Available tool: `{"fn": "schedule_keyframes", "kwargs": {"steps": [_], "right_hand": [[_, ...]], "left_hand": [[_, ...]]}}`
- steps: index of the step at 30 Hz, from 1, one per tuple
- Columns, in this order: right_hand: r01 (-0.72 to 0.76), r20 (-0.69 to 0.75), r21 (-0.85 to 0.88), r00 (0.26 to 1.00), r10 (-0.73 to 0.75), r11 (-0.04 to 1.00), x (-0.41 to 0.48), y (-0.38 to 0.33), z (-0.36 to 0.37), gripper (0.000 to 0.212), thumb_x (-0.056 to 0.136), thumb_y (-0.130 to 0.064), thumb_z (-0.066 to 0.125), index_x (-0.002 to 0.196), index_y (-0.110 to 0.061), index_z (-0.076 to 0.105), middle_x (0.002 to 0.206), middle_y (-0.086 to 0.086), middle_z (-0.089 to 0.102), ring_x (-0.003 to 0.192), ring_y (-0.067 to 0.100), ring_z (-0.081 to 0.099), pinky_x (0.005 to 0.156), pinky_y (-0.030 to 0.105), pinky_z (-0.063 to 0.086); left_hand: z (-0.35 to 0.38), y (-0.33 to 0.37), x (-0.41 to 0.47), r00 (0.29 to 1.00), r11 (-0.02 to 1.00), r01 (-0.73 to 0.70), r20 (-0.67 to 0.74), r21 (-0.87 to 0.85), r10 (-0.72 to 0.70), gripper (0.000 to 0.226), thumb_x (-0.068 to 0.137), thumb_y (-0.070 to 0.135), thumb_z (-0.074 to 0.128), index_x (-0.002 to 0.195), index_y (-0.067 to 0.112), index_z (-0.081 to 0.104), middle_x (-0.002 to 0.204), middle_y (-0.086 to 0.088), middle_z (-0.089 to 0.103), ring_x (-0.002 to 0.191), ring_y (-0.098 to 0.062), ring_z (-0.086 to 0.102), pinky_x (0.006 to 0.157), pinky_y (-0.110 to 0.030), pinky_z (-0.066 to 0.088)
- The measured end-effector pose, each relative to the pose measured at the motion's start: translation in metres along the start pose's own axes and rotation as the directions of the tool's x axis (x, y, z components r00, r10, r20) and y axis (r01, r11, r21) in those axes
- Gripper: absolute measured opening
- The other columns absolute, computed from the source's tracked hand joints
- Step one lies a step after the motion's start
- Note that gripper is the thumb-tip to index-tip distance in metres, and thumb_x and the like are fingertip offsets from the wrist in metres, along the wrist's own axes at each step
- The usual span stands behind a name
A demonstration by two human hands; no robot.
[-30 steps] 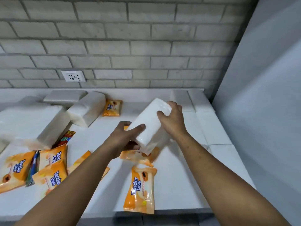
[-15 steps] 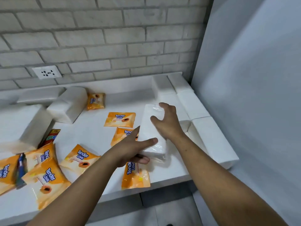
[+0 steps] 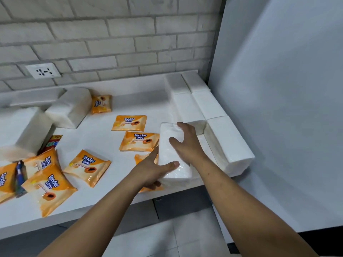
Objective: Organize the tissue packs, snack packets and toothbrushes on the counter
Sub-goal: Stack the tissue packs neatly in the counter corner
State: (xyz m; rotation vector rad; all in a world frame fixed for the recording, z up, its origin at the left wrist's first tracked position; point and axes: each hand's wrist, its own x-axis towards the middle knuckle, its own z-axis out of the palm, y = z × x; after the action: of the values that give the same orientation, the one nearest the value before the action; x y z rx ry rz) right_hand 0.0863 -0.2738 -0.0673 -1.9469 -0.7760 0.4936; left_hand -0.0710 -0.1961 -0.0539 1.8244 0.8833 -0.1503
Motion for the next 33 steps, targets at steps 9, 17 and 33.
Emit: {"fn": "schedule_keyframes", "kwargs": {"steps": [9, 17, 33], "right_hand": [[-0.069, 0.154, -0.198, 0.983, 0.101, 0.978, -0.001, 0.022, -0.018, 0.063, 0.103, -0.031, 0.048, 0.161, -0.03, 0.022, 0.172, -0.004, -0.001, 0.155, 0.028, 0.021, 0.121, 0.04, 0.03], [0.05, 0.092, -0.254, 0.995, -0.027, 0.966, 0.003, 0.032, -0.06, 0.051, 0.1, -0.019, 0.05, 0.151, -0.02, 0.046, 0.162, 0.003, 0.028, 0.146, 0.025, 0.037, 0.118, 0.043, 0.036], [-0.294, 0.004, -0.24, 0.953, 0.303, 0.925, 0.017, 0.111, -0.161, 0.068, 0.107, -0.042, 0.039, 0.164, -0.023, 0.006, 0.165, 0.012, 0.027, 0.147, 0.031, 0.037, 0.117, 0.041, 0.034]], "left_hand": [[0.041, 0.011, 0.004, 0.995, 0.996, -0.074, -0.077, -0.048, 0.07, 0.081, 0.09, 0.065, 0.067, 0.157, 0.047, 0.027, 0.135, 0.019, 0.052, 0.101, -0.007, 0.058, 0.064, -0.017, 0.052], [0.068, 0.028, 0.025, 0.99, 0.983, -0.026, -0.143, -0.184, 0.0, 0.077, 0.092, 0.053, 0.071, 0.157, 0.042, 0.031, 0.128, 0.011, 0.061, 0.108, -0.019, 0.068, 0.082, -0.04, 0.065], [0.103, 0.043, 0.05, 0.995, 0.948, -0.006, -0.095, -0.319, -0.026, 0.073, 0.095, 0.045, 0.071, 0.156, 0.045, 0.031, 0.116, 0.005, 0.072, 0.1, -0.021, 0.074, 0.081, -0.042, 0.066]]}}
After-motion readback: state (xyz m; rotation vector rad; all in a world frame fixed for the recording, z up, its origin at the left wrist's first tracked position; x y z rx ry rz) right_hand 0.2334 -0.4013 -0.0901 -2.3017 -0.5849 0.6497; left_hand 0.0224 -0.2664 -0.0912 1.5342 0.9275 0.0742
